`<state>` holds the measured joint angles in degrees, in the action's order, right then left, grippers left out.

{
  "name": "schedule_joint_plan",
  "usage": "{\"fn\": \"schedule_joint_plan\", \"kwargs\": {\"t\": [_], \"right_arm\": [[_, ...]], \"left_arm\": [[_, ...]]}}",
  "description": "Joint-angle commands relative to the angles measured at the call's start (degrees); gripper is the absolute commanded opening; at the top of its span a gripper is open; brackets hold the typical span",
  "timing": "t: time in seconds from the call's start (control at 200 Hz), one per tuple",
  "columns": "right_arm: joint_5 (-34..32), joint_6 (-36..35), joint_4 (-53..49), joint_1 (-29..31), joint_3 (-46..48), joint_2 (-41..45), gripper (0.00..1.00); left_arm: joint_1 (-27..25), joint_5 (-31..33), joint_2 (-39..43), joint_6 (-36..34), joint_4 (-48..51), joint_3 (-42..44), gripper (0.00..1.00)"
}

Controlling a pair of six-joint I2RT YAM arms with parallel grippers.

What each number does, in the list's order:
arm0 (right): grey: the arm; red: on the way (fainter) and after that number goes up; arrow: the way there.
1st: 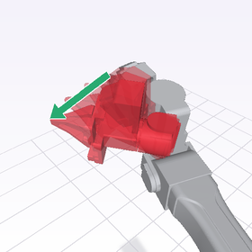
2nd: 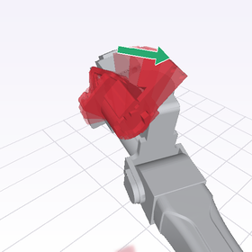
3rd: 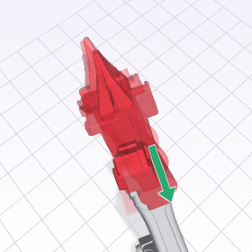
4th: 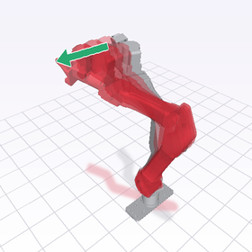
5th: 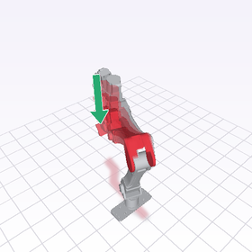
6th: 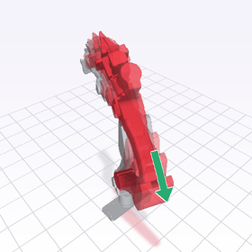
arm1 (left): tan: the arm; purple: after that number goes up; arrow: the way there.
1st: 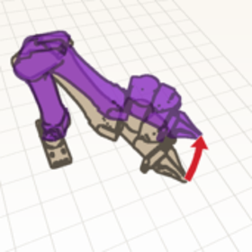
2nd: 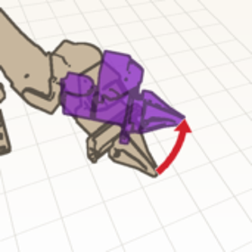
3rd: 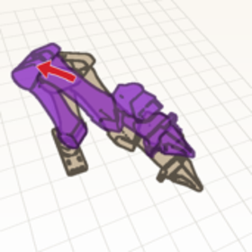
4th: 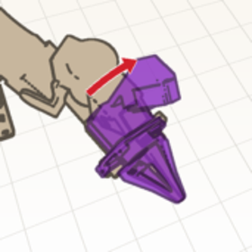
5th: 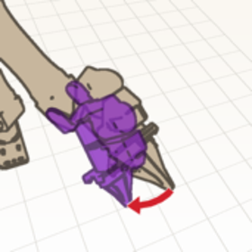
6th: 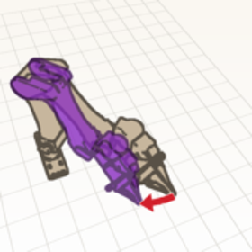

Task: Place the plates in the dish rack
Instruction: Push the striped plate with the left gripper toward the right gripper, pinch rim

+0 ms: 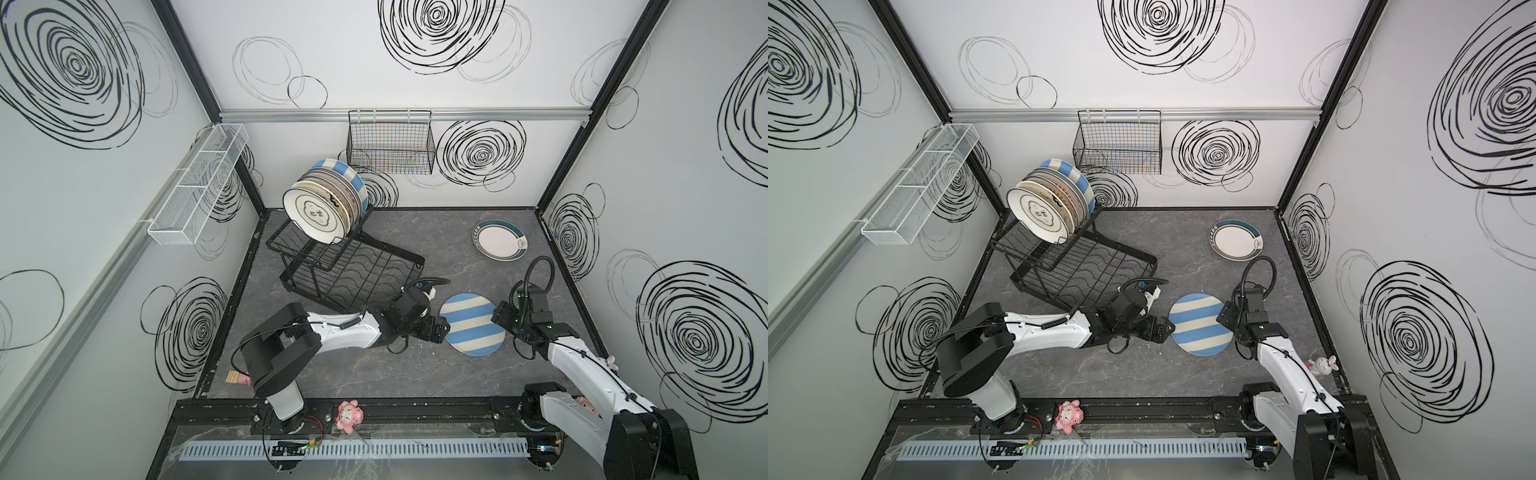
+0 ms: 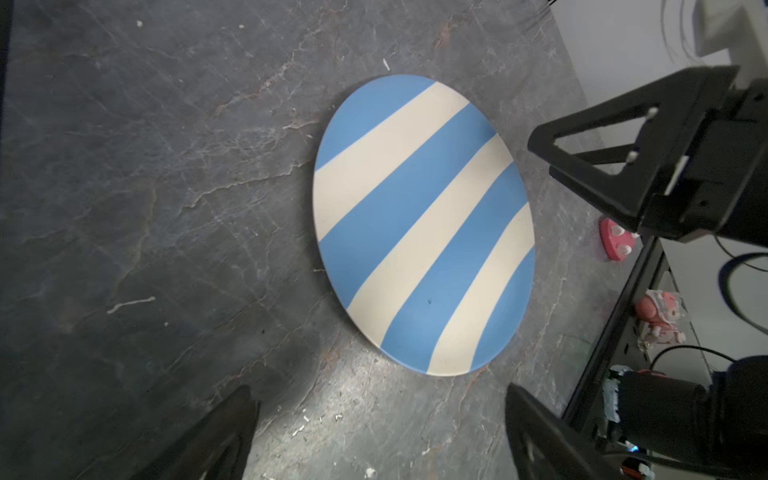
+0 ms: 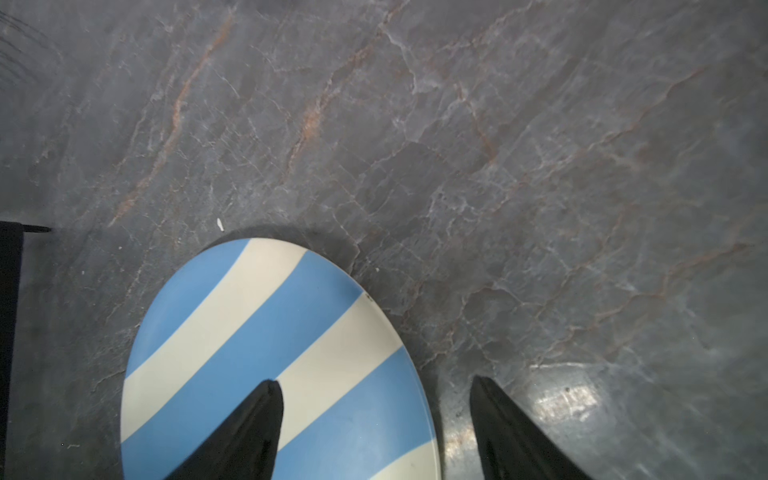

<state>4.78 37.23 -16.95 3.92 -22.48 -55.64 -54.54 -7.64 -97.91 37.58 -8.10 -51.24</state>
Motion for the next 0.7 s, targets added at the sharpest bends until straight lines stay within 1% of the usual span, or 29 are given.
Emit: {"fn": "schedule_joint_plan", "kwargs": {"t": [0.0, 0.1, 0.28, 0.475, 0.545, 0.695], "right_arm": [[3.14, -0.68, 3.43, -0.96, 2.07, -0.14, 0.76], [6.49, -0.71, 5.53, -1.6, 3.42, -0.48, 0.76], [12.22, -2.45, 6.37, -1.99, 4.66, -2.16, 0.77], [14.58, -3.29, 4.51, -2.6, 3.93, -5.01, 0.77], [16.43, -3.69, 4.45, -2.84, 3.8, -5.92, 0.77], [17.44, -3.66, 4.5, -3.28, 4.27, -5.07, 0.77]], "left_arm": [[-0.28, 0.19, -2.27, 0.56, -3.46, -2.77, 0.96], [-0.32, 0.26, -4.22, 0.43, -3.76, -3.95, 0.96], [-0.38, -0.56, -6.99, 0.32, -4.54, -5.33, 0.96], [-1.09, -0.79, -9.86, -0.05, -5.23, -6.15, 0.96], [-1.09, -0.87, -10.69, -0.44, -5.8, -6.49, 0.96], [-1.09, -1.71, -12.29, -3.31, -6.49, -8.0, 0.96]]}}
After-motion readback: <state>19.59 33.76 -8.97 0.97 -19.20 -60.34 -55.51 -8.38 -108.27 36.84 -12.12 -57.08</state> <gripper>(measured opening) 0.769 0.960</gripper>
